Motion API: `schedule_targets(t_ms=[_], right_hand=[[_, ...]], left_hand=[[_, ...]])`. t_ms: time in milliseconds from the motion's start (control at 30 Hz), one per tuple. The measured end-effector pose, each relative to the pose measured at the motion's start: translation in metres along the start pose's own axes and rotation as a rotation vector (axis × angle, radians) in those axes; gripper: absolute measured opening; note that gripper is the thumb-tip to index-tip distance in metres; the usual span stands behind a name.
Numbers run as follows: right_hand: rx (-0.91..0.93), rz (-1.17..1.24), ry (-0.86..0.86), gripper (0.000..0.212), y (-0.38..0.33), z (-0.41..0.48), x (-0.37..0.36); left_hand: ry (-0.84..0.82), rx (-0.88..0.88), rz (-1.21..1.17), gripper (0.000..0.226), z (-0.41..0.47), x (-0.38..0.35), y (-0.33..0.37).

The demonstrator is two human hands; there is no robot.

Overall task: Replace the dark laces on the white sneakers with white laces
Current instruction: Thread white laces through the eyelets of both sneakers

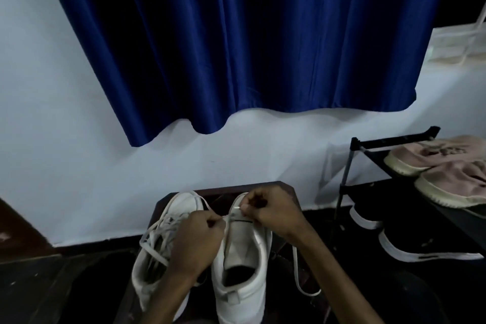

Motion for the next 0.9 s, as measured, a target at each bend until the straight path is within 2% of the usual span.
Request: schedule_targets(t_ms=[67, 167, 300, 400, 467, 567, 667, 733, 800, 900], right_hand=[[0.011, -0.111, -0.033, 0.024, 0.0, 0.004, -0.01], [0.017, -0.234, -0.041, 0.016, 0.004, 0.008, -0.022], [0.046, -0.296, -0.019, 0.015, 0.003, 0.009, -0.024], [0.045, -0.321, -0.038, 0.017, 0.002, 0.009, -0.025], [0.048, -0.34, -0.052, 0.017, 0.0, 0.01, -0.025], [0.103, -0.449, -0.103, 0.018, -0.007, 0.011, -0.028], [0.14, -0.532, -0.117, 0.019, -0.017, 0.009, -0.03], [0.165, -0.566, -0.117, 0.017, -0.023, 0.008, -0.026], [0.187, -0.626, -0.134, 0.011, -0.028, 0.007, -0.023], [0.175, -0.648, -0.112, 0.014, -0.027, 0.004, -0.017]], left_hand=[[0.034, 0.018, -0.064, 0.017, 0.0, -0.001, -0.005], [0.064, 0.019, -0.1, 0.017, 0.003, -0.003, -0.011], [0.065, 0.017, -0.118, 0.016, 0.002, -0.005, -0.012], [0.057, 0.043, -0.151, 0.029, 0.002, -0.004, -0.011], [0.047, 0.052, -0.152, 0.028, 0.001, -0.005, -0.011], [0.046, 0.053, -0.123, 0.023, 0.0, -0.007, -0.01], [0.068, 0.07, -0.102, 0.03, -0.004, -0.007, -0.009], [0.066, 0.176, -0.358, 0.03, -0.007, -0.012, -0.015], [-0.008, 0.256, -0.622, 0.023, -0.015, -0.024, -0.018], [0.065, 0.102, -0.484, 0.015, -0.014, -0.032, -0.022]])
Point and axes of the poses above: each hand's wrist, its own z-axis towards the middle knuckle, its own x-axis out of the back of the hand, y = z × x, the point moved 6 cm from there along z, towards the middle knuckle, and after that the axes turned 7 degrees about -x, right-handed, at the moved point
